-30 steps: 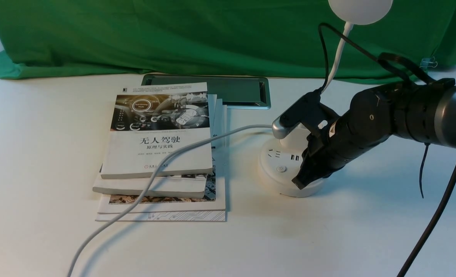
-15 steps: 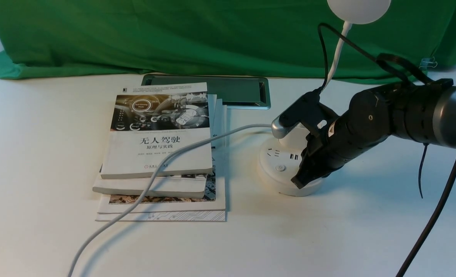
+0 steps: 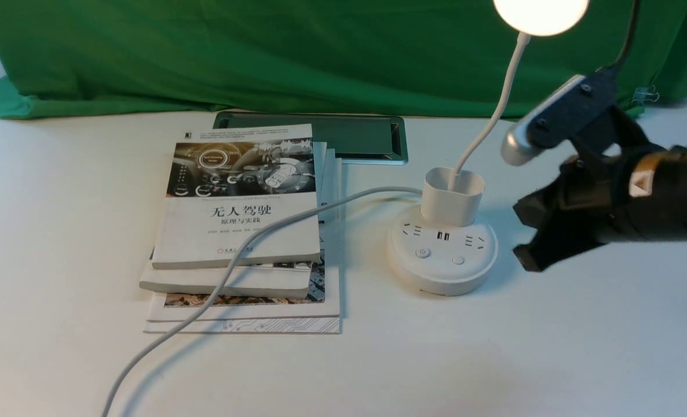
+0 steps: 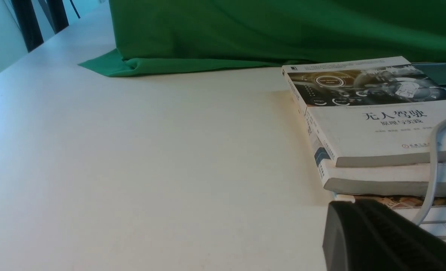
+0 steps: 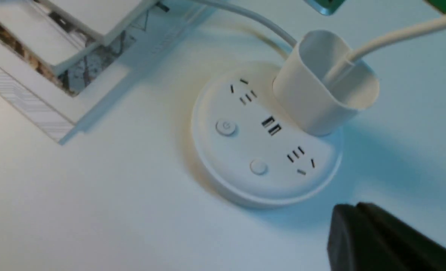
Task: Turn on the desk lamp on the white desktop with your hand.
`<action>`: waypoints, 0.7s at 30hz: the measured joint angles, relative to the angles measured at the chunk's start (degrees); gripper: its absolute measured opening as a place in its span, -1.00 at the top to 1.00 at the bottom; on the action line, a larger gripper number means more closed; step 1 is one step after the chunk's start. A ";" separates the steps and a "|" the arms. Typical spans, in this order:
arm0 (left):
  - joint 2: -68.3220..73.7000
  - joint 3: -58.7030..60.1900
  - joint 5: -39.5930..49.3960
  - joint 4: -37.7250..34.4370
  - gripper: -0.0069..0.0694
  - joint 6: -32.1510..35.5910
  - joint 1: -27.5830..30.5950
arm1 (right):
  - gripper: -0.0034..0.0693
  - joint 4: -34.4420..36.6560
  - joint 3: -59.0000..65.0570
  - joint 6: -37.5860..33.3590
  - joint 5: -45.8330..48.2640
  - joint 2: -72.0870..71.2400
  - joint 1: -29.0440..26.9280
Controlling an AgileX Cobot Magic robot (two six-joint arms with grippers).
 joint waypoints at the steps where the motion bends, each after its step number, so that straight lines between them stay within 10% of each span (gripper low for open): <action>1: 0.00 0.00 0.00 0.00 0.76 0.00 0.00 | 0.81 0.00 0.85 0.04 -0.09 -1.07 0.00; 21: 0.00 0.00 0.00 0.00 0.76 0.00 0.00 | 0.81 0.00 28.18 8.81 -13.96 -49.32 0.00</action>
